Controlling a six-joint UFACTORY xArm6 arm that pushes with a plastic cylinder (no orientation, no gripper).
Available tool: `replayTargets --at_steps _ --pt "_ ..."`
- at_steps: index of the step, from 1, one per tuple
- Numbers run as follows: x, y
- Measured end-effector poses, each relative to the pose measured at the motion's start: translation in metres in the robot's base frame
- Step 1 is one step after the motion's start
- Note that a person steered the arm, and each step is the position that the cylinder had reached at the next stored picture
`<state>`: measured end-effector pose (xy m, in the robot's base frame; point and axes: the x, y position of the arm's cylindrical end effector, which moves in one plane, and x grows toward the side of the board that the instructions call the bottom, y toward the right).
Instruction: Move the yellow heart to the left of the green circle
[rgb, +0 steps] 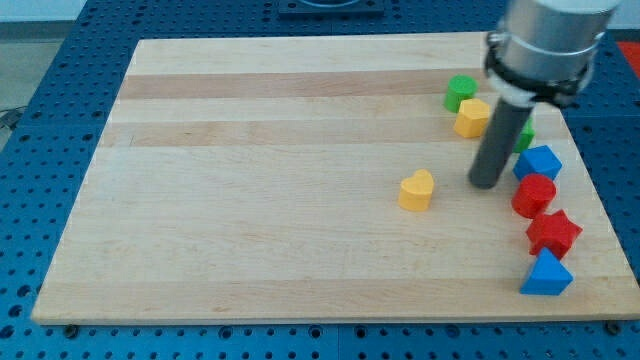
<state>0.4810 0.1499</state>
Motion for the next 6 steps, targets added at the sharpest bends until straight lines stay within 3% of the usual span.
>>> replayTargets --at_steps 1,2,3,4,5,6 --pt "0.030 -0.037" --pt "0.091 -0.037" --pt "0.110 -0.053" --pt "0.080 -0.084" --pt "0.018 -0.111" --pt "-0.021 -0.111"
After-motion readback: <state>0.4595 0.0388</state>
